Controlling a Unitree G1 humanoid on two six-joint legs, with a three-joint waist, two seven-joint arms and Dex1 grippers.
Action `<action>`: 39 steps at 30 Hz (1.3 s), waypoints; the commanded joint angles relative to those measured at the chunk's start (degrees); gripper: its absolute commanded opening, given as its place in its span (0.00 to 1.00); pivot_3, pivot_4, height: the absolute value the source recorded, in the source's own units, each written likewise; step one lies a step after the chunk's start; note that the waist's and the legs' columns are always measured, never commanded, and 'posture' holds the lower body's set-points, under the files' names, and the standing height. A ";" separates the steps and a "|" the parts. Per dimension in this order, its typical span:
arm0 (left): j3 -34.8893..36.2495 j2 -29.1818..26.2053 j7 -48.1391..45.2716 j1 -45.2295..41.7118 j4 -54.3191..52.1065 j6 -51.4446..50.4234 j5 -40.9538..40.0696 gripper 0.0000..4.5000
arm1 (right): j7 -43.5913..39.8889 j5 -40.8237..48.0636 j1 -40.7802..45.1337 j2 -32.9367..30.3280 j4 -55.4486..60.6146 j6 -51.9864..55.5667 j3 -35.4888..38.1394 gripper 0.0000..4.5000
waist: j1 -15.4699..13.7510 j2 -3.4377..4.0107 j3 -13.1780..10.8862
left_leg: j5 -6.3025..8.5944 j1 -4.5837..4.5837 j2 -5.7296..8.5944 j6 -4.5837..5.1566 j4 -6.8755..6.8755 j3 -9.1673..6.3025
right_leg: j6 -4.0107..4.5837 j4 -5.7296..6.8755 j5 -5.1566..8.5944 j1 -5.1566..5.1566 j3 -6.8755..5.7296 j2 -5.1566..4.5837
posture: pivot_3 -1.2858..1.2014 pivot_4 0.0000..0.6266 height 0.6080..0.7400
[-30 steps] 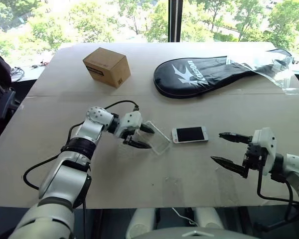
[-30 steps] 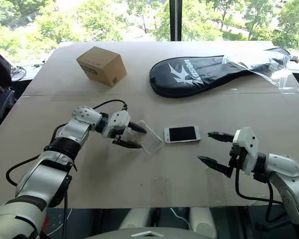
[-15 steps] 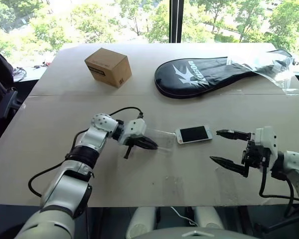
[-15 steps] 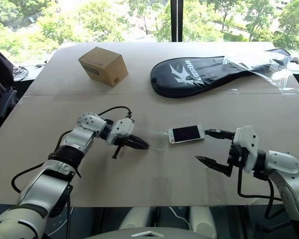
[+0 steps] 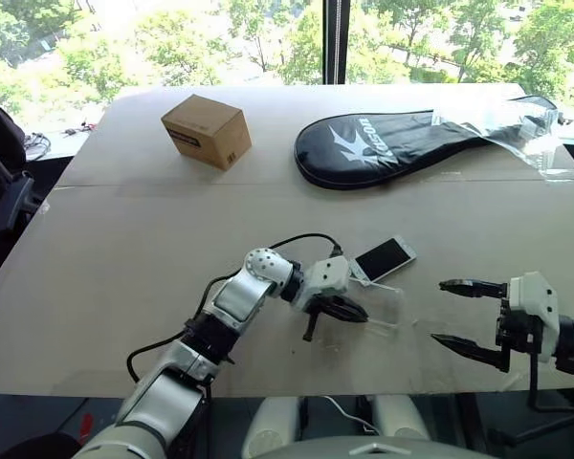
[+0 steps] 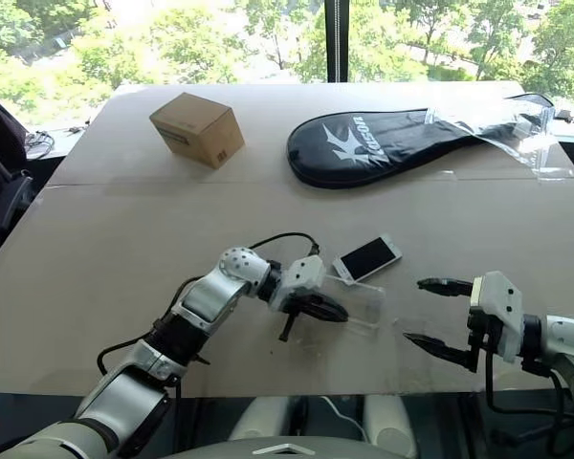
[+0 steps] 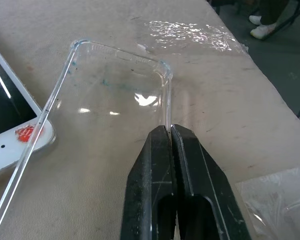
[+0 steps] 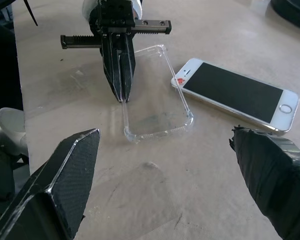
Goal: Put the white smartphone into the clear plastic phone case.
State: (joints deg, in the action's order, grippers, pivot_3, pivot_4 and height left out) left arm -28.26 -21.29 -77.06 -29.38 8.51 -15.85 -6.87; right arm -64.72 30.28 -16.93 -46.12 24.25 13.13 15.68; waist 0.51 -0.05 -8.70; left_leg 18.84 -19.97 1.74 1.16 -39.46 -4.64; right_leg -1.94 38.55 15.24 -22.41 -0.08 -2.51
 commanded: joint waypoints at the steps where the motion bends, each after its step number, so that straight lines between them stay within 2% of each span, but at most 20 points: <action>1: -1.24 0.32 1.76 1.09 -1.76 -5.95 0.22 0.18 | -0.82 0.95 -0.68 -0.62 1.13 -1.37 2.81 1.00 | -0.14 0.00 0.00 | 0.01 0.12 0.00 0.01 0.03 -0.01 | -0.01 -0.06 0.00 0.15 -0.01 0.00 | 0.52 0.24 1.00; 5: -0.04 0.43 0.40 2.06 -6.81 -10.50 -4.04 0.60 | 0.02 0.38 0.32 0.05 1.06 -2.19 2.20 1.00 | -0.14 -0.01 -0.01 | 0.02 0.23 0.00 0.03 0.03 -0.05 | -0.03 -0.18 0.01 0.34 -0.04 -0.01 | 0.52 0.24 1.00; 9: 2.65 0.35 2.65 2.06 -9.76 -11.61 -6.03 1.00 | 3.96 -2.89 5.51 0.49 -0.92 -0.69 -1.31 1.00 | 0.08 -0.02 -0.02 | 0.00 0.22 -0.02 0.00 0.03 -0.10 | -0.02 -0.18 0.01 0.32 -0.05 -0.19 | 0.52 0.24 1.00; 13: 4.67 -1.06 5.36 1.44 -11.62 -11.80 -5.86 1.00 | 7.58 -8.77 15.07 0.20 -6.48 3.25 -8.72 1.00 | 0.30 -0.09 -0.08 | -0.12 0.22 -0.02 -0.22 0.05 -0.10 | -0.02 -0.17 0.01 0.28 -0.02 -0.18 | 0.52 0.24 1.00; 17: 8.52 -2.65 9.74 2.14 -15.83 -11.77 -6.05 1.00 | 5.60 -7.44 32.42 5.74 -18.65 6.04 -14.58 1.00 | 0.68 -0.16 -0.25 | -0.16 0.16 -0.04 -0.29 0.14 -0.04 | 0.01 -0.18 0.01 0.12 0.03 -0.16 | 0.52 0.24 1.00; 23: 13.42 -5.25 14.48 4.90 -24.39 -15.19 -8.71 1.00 | -1.59 -13.09 45.99 9.59 -35.60 0.87 -22.24 1.00 | 0.12 -0.18 -0.27 | -0.16 -0.42 -0.02 -0.31 0.15 -0.18 | 0.01 -0.33 0.00 -0.40 -0.10 -0.25 | 0.52 0.24 1.00; 26: 14.53 -8.54 15.76 7.16 -28.78 -16.84 -8.88 1.00 | -8.20 -16.37 49.94 8.57 -43.42 -4.98 -25.55 1.00 | 0.04 -0.16 -0.27 | -0.16 -1.05 0.02 -0.31 0.09 -0.18 | 0.00 -0.36 -0.02 -0.95 -0.15 -0.35 | 0.52 0.24 1.00; 30: 16.20 -12.28 16.65 10.30 -33.04 -18.76 -10.28 1.00 | -16.19 -18.27 54.22 6.62 -52.73 -14.37 -26.29 1.00 | 0.30 -0.13 -0.29 | -0.16 -1.17 0.04 -0.31 0.15 -0.15 | 0.00 -0.46 -0.02 -1.05 -0.14 -0.39 | 0.52 0.24 1.00; 35: 16.84 -13.99 18.35 11.53 -34.86 -20.16 -11.32 1.00 | -23.93 -21.65 59.88 5.70 -63.48 -25.17 -27.84 1.00 | 0.30 -0.13 -0.29 | -0.17 -1.14 0.02 -0.31 0.15 -0.17 | 0.01 -0.42 -0.03 -1.04 -0.18 -0.38 | 0.52 0.24 1.00; 39: 18.15 -13.74 20.18 11.26 -35.63 -20.29 -12.55 1.00 | -26.52 -25.54 63.77 6.93 -71.33 -34.82 -30.22 1.00 | 0.41 -0.13 -0.29 | -0.17 -1.12 0.02 -0.31 0.15 -0.14 | 0.01 -0.39 -0.03 -1.05 -0.15 -0.38 | 0.52 0.24 1.00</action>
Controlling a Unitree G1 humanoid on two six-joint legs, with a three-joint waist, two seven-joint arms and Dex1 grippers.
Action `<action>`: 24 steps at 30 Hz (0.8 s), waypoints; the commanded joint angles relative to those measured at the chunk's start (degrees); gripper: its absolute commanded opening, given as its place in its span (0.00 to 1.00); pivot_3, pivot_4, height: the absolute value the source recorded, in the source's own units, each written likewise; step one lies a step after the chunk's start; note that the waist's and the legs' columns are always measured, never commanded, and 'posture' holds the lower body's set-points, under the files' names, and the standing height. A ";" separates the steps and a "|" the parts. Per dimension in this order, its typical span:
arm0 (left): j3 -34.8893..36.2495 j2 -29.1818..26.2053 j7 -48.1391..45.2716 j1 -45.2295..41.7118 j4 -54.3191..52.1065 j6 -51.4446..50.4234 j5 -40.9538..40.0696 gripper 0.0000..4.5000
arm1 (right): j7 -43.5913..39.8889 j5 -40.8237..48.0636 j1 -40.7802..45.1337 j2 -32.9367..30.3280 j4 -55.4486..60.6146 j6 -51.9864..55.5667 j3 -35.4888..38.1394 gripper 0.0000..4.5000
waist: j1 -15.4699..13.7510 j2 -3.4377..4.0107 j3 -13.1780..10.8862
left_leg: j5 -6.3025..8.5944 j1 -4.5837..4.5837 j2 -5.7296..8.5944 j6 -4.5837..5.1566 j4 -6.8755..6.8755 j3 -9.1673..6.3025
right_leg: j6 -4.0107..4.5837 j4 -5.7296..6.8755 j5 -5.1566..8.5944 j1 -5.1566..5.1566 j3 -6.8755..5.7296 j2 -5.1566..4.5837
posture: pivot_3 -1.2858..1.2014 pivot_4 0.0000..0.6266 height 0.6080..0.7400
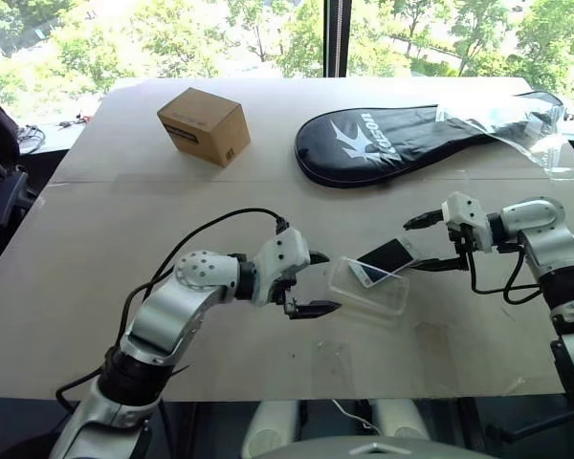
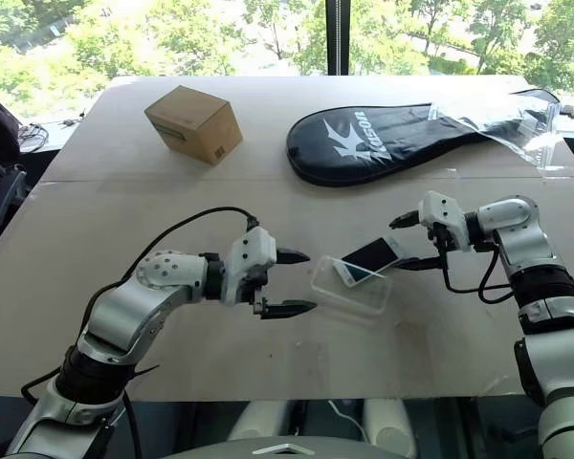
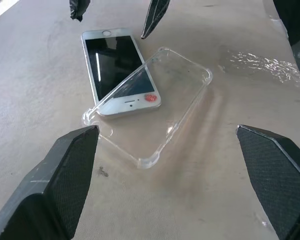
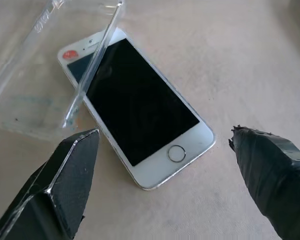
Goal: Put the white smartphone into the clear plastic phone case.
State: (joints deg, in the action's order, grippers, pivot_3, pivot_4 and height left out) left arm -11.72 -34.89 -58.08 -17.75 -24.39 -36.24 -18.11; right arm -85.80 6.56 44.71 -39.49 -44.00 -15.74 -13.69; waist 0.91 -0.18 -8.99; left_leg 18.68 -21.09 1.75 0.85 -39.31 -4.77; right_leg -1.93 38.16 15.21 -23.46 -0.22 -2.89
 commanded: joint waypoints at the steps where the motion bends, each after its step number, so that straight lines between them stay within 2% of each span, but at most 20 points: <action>1: 1.65 -0.18 1.56 -0.38 -2.78 0.12 -1.42 1.00 | -5.70 -2.33 2.80 0.62 -4.57 -7.17 -1.23 1.00 | 0.04 0.00 0.00 | 0.00 0.00 0.00 0.00 0.00 0.00 | 0.00 0.00 0.00 0.00 0.00 0.00 | 0.52 0.24 1.00; 9: 1.87 -1.63 3.58 0.07 -4.06 0.18 -1.44 1.00 | -6.31 -6.34 9.61 5.82 -16.09 -14.08 -3.80 1.00 | 0.57 0.00 0.00 | -0.01 0.10 -0.01 -0.02 0.00 0.04 | 0.01 0.07 0.00 0.02 0.06 0.01 | 0.52 0.24 1.00; 16: 2.49 -2.56 5.51 1.16 -5.83 -0.50 -2.80 1.00 | -6.70 -8.85 11.70 6.15 -21.26 -19.44 -9.71 1.00 | 1.38 0.01 0.01 | -0.02 0.22 -0.01 -0.04 0.01 0.09 | 0.01 0.15 0.00 0.06 0.13 0.01 | 0.52 0.24 1.00; 24: 3.69 -2.48 7.84 1.75 -5.57 -0.86 -3.18 1.00 | -6.70 -8.06 13.50 6.77 -23.14 -20.50 -14.35 1.00 | 1.27 -0.01 0.05 | -0.02 0.33 -0.01 -0.04 -0.01 0.07 | 0.01 0.17 0.00 0.15 0.11 0.01 | 0.52 0.24 1.00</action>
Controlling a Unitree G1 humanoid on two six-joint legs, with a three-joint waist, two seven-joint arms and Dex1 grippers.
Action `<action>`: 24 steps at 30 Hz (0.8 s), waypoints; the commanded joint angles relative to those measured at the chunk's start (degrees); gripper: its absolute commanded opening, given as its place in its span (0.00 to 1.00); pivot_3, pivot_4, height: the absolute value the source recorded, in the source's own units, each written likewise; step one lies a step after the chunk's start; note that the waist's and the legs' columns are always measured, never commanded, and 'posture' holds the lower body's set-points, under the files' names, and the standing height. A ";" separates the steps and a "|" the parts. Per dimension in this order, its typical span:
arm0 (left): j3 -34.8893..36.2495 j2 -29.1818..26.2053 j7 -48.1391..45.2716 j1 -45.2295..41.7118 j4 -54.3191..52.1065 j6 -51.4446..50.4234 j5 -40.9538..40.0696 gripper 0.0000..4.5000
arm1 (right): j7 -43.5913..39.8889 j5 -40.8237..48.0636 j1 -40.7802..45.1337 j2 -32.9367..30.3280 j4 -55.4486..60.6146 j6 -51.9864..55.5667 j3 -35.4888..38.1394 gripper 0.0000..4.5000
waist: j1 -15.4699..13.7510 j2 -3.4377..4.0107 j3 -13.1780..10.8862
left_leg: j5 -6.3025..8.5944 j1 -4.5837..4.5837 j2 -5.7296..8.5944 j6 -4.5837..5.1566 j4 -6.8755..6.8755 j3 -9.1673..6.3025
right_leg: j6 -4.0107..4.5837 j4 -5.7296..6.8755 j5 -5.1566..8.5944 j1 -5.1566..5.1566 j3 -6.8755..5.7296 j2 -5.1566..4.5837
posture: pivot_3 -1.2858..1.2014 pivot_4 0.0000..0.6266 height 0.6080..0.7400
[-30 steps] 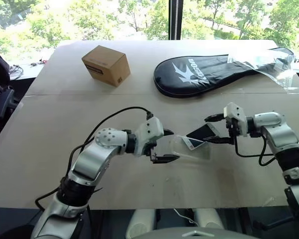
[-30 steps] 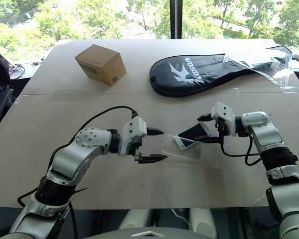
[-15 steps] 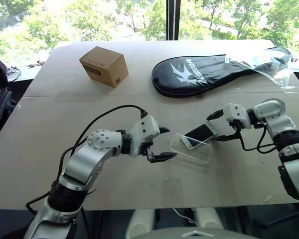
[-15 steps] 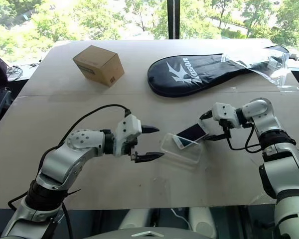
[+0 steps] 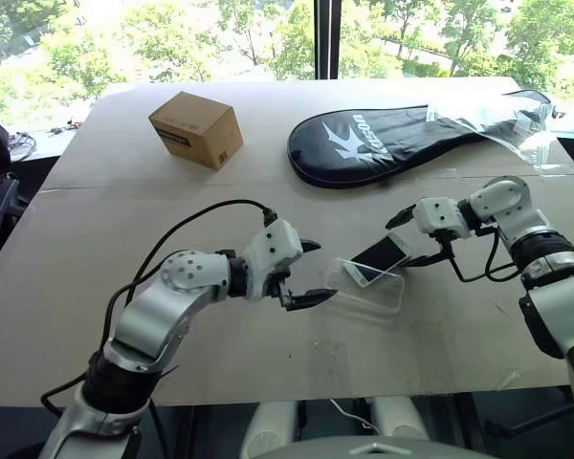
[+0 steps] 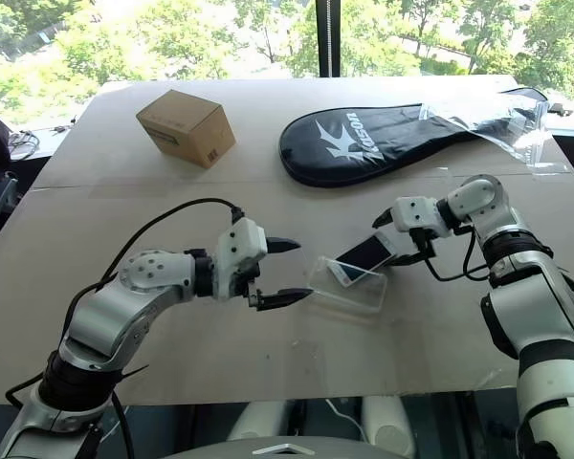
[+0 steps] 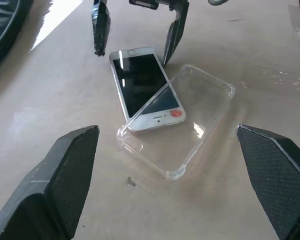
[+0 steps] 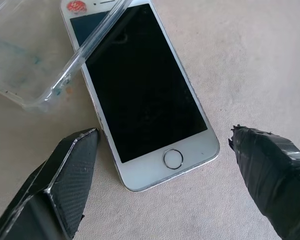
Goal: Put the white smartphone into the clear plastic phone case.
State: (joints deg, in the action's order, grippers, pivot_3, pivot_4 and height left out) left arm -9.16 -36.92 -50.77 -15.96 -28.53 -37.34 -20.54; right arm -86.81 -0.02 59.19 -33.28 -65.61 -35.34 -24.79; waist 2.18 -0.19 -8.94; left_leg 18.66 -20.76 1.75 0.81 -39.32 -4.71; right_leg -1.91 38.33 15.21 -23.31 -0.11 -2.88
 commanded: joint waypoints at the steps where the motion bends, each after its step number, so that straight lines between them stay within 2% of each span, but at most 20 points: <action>1: 1.11 -0.46 0.58 -0.07 -1.29 0.35 -0.70 1.00 | -5.69 -1.45 -0.82 0.60 -1.68 -0.87 -3.61 1.00 | 0.00 0.00 0.00 | 0.00 0.00 0.00 0.00 0.00 0.00 | 0.00 0.00 0.00 0.00 0.00 0.00 | 0.52 0.24 1.00; 3: 1.07 -0.29 0.81 -0.16 -1.06 0.55 -0.69 1.00 | -5.69 -1.41 -0.68 0.32 -1.94 -0.40 -4.51 1.00 | 0.01 0.00 0.01 | 0.00 0.00 0.00 0.00 0.00 0.00 | 0.00 0.00 0.00 0.00 0.00 0.00 | 0.52 0.24 1.00; 4: 1.05 -0.24 0.87 -0.18 -0.89 0.71 -0.67 1.00 | -5.69 -1.47 -0.71 -0.05 -2.10 -0.09 -5.16 0.89 | 0.00 -0.03 0.03 | 0.00 0.00 0.00 0.00 0.00 0.00 | 0.00 0.00 0.00 0.00 0.00 0.00 | 0.52 0.24 1.00; 5: 1.04 -0.21 0.90 -0.15 -0.64 0.91 -0.63 1.00 | -5.69 -1.75 -0.78 -0.49 -2.27 -0.08 -5.85 0.83 | 0.01 -0.07 0.07 | 0.00 0.02 0.00 0.00 0.00 0.00 | 0.00 0.00 0.00 0.01 0.00 0.00 | 0.52 0.24 1.00; 6: 1.01 -0.24 0.88 -0.10 -0.36 1.15 -0.56 1.00 | -5.69 -1.87 -0.85 -0.95 -2.30 -0.06 -6.63 0.72 | 0.07 -0.07 0.10 | 0.00 0.05 0.00 0.00 -0.01 -0.01 | 0.00 0.00 0.00 0.04 0.00 0.00 | 0.52 0.24 1.00; 7: 0.93 -0.33 0.84 -0.04 -0.11 1.38 -0.42 1.00 | -5.69 -1.77 -0.97 -1.37 -2.22 0.05 -7.34 0.64 | 0.15 -0.10 0.12 | 0.00 0.08 0.00 0.00 -0.03 0.02 | 0.01 0.02 -0.01 0.06 0.03 0.00 | 0.52 0.24 1.00; 8: 0.80 -0.37 0.86 0.03 0.02 1.54 -0.29 1.00 | -5.69 -1.51 -1.16 -1.76 -2.08 0.07 -7.90 0.52 | 0.18 -0.12 0.13 | 0.00 0.19 0.00 0.00 -0.04 0.03 | 0.01 0.03 -0.01 0.17 0.04 0.00 | 0.52 0.24 1.00; 9: 0.73 -0.32 0.91 0.04 0.14 1.63 -0.27 1.00 | -5.69 -1.11 -1.47 -2.16 -1.91 0.02 -8.30 0.45 | 0.17 -0.12 0.13 | 0.00 0.36 0.00 0.00 -0.05 0.04 | 0.04 0.04 -0.03 0.33 0.05 0.00 | 0.52 0.24 1.00; 13: 0.20 -0.32 0.87 0.12 0.78 2.27 0.23 1.00 | -5.69 0.21 -2.32 -3.21 -1.96 0.40 -7.30 0.06 | 0.18 -0.12 0.13 | 0.02 1.56 -0.02 0.01 0.14 0.00 | 0.07 -0.11 -0.02 1.62 0.04 0.05 | 0.52 0.24 1.00; 14: 0.18 -0.15 0.91 0.20 0.82 2.32 0.08 1.00 | -5.69 0.55 -2.70 -3.66 -1.89 0.48 -6.90 0.01 | 0.23 -0.12 0.13 | 0.02 1.65 -0.03 0.02 0.17 0.01 | 0.07 -0.12 -0.02 1.68 0.05 0.05 | 0.52 0.24 1.00; 18: -0.17 -0.16 0.59 0.57 1.08 2.87 0.05 1.00 | -5.69 2.58 -4.66 -5.32 -0.27 1.30 -6.20 0.01 | 0.07 -0.12 0.12 | 0.03 1.87 -0.04 0.02 0.23 0.07 | 0.08 -0.12 -0.01 1.84 0.13 0.07 | 0.52 0.24 1.00; 21: -0.28 -0.52 -0.26 0.08 3.07 4.06 0.59 1.00 | -5.69 7.20 -4.17 -5.53 3.97 8.79 -5.89 0.17 | -0.07 -0.12 0.12 | 0.03 1.83 -0.04 0.02 0.27 0.07 | 0.07 -0.17 -0.02 1.81 0.14 0.05 | 0.52 0.24 1.00; 23: -0.08 -0.67 -0.58 -0.16 3.65 4.36 0.56 1.00 | -5.69 10.96 -3.68 -5.61 7.48 12.94 -5.97 0.32 | 0.04 -0.06 0.07 | 0.03 1.71 -0.05 0.02 0.29 0.07 | 0.07 -0.24 -0.02 1.70 0.15 0.03 | 0.52 0.24 1.00; 24: -0.04 -0.72 -0.75 -0.16 3.80 4.55 0.61 1.00 | -5.69 11.67 -3.48 -5.80 8.85 12.86 -6.24 0.45 | 0.07 0.04 0.01 | 0.02 1.59 -0.05 0.01 0.29 0.06 | 0.07 -0.23 -0.02 1.59 0.14 0.03 | 0.52 0.24 1.00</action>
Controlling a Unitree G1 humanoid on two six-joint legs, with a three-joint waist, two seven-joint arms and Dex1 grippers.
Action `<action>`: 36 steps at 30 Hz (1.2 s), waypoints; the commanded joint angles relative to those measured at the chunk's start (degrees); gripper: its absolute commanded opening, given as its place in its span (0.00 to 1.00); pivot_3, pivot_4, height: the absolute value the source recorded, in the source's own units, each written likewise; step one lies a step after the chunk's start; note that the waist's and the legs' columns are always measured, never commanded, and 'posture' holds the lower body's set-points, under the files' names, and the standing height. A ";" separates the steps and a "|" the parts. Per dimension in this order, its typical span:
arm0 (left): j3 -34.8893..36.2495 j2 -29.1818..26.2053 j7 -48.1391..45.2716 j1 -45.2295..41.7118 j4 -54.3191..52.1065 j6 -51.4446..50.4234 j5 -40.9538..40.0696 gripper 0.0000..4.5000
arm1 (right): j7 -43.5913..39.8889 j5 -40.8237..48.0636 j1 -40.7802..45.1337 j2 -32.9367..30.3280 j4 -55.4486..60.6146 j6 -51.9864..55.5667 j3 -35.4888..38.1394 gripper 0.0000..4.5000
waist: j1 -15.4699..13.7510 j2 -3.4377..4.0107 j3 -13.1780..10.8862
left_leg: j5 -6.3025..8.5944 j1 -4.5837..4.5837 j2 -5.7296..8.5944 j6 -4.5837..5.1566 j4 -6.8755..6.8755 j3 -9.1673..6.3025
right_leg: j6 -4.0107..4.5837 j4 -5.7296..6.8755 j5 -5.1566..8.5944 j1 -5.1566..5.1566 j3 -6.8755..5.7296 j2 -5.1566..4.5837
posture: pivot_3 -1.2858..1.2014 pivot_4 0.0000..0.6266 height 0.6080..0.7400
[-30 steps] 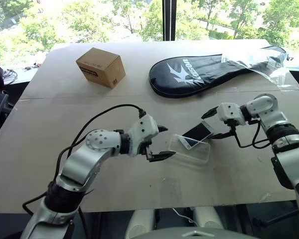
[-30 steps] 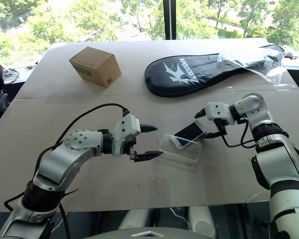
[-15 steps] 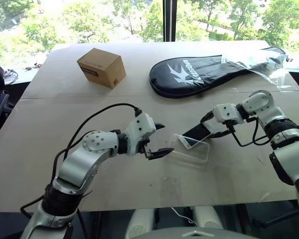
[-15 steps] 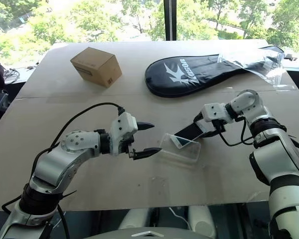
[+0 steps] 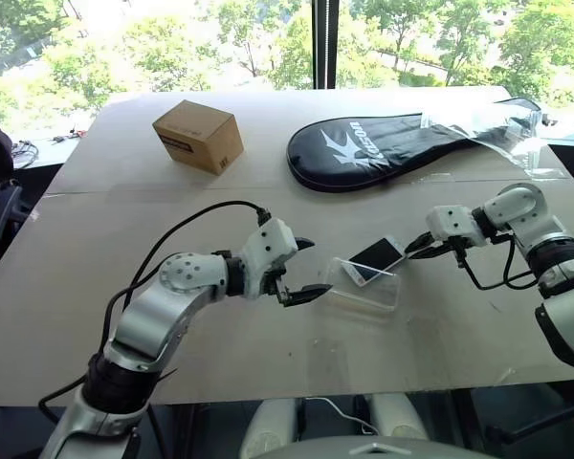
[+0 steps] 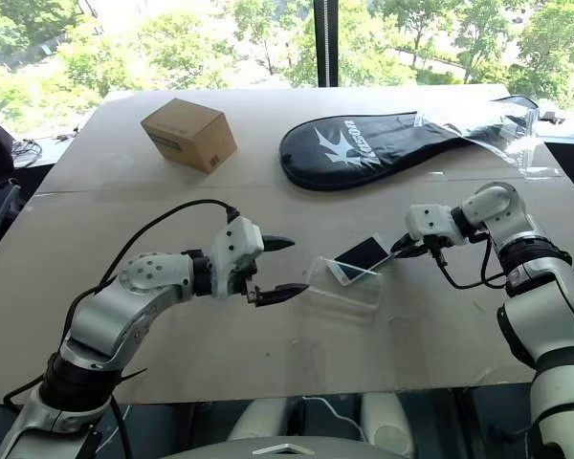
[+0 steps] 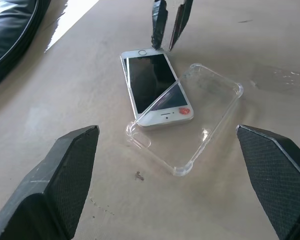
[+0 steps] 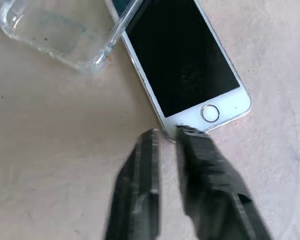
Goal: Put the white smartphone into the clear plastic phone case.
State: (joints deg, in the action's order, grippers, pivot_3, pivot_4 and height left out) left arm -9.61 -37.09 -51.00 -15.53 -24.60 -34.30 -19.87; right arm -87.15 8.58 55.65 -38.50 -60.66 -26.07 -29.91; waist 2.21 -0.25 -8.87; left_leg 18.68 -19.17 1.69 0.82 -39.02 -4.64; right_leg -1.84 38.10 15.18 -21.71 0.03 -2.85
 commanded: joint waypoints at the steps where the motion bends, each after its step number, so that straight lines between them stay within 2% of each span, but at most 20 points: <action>1: 0.43 -0.58 -0.66 -0.57 -0.01 1.66 -0.03 1.00 | -5.35 3.35 0.17 -0.89 4.99 3.08 -1.62 0.56 | 0.02 0.13 -0.07 | 0.00 -0.14 0.00 0.00 0.00 -0.02 | 0.00 0.00 0.00 -0.14 -0.02 0.00 | 0.52 0.24 1.00; 5: 0.64 -0.66 -0.72 -0.40 0.33 1.97 0.09 1.00 | -5.35 1.65 1.32 -0.25 6.14 -0.71 -4.29 0.97 | -0.03 0.15 -0.08 | -0.01 -1.05 0.00 -0.02 -0.06 -0.04 | -0.01 0.08 -0.01 -1.12 -0.05 0.00 | 0.52 0.24 1.00; 6: 0.69 -0.64 -0.66 -0.40 0.42 2.02 0.12 1.00 | -5.35 1.76 1.65 0.23 6.10 -0.52 -4.69 0.99 | 0.00 0.15 -0.08 | -0.01 -1.23 0.01 -0.02 -0.05 -0.04 | -0.01 0.06 -0.01 -1.32 -0.05 0.00 | 0.52 0.24 1.00; 8: 0.74 -0.49 -0.28 -0.17 0.21 1.95 0.13 1.00 | -5.35 0.83 2.72 1.41 4.95 -1.01 -5.59 0.99 | 0.05 0.14 -0.08 | -0.02 -1.75 0.01 -0.03 -0.16 -0.04 | -0.02 0.08 -0.02 -1.75 -0.05 0.00 | 0.52 0.24 1.00; 10: 0.81 -0.39 0.32 0.30 -0.30 1.73 0.18 1.00 | -5.35 -1.86 4.22 2.65 2.65 -3.07 -6.72 0.99 | 0.10 0.15 -0.08 | -0.02 -1.85 0.02 -0.03 -0.16 -0.02 | -0.02 0.10 -0.02 -1.88 -0.04 0.00 | 0.52 0.24 1.00; 19: 1.49 -0.89 2.26 2.67 -2.69 0.92 0.25 1.00 | -5.35 -5.50 7.55 8.34 -1.69 -7.66 -8.83 0.99 | 0.33 0.07 -0.03 | -0.03 -1.68 0.01 -0.06 -0.14 0.01 | -0.01 0.24 -0.02 -1.84 0.05 0.06 | 0.52 0.24 1.00; 25: 1.48 -0.75 3.59 3.11 -3.54 0.49 0.16 1.00 | -5.35 -10.81 8.72 8.50 -5.93 -7.94 -13.95 0.99 | 0.35 0.03 0.01 | -0.08 -1.48 0.01 -0.14 -0.14 0.03 | 0.01 0.49 -0.03 -1.85 0.24 0.14 | 0.52 0.24 1.00; 28: 1.35 -0.80 3.85 3.17 -3.67 0.49 0.19 1.00 | -5.35 -13.44 9.87 8.22 -8.37 -6.52 -17.04 0.81 | 0.30 -0.15 0.15 | -0.08 -1.43 0.01 -0.15 -0.16 0.04 | 0.02 0.52 -0.03 -1.82 0.27 0.14 | 0.52 0.24 1.00; 30: 1.16 -0.81 3.97 3.23 -3.61 0.62 0.32 1.00 | -5.35 -13.77 10.49 8.43 -9.16 -5.07 -18.70 0.62 | 0.11 -0.23 0.20 | -0.08 -1.27 0.02 -0.15 -0.19 0.04 | 0.03 0.52 -0.04 -1.64 0.27 0.13 | 0.52 0.24 1.00; 34: 0.93 -0.74 4.08 3.39 -3.29 1.06 0.56 1.00 | -5.35 -13.61 10.69 8.94 -9.53 -4.54 -18.94 0.60 | -0.28 -0.23 0.23 | -0.06 -0.53 0.04 -0.12 -0.08 -0.01 | 0.04 0.36 -0.02 -0.81 0.22 0.09 | 0.52 0.24 1.00; 36: 0.85 -0.69 4.03 3.53 -3.13 1.30 0.61 1.00 | -5.35 -13.45 10.39 9.01 -9.65 -4.33 -18.09 0.60 | -0.25 -0.26 0.26 | -0.06 -0.53 0.04 -0.12 -0.09 -0.04 | 0.04 0.37 -0.02 -0.81 0.20 0.09 | 0.52 0.24 1.00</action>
State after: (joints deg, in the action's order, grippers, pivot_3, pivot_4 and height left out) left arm -9.49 -37.59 -47.15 -12.00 -26.09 -34.10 -19.32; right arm -87.45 -1.18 68.85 -29.57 -67.58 -31.84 -45.20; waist 1.97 -0.52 -8.61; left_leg 18.62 -19.70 1.73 0.69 -39.11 -4.68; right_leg -1.80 38.47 15.16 -22.52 0.23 -2.76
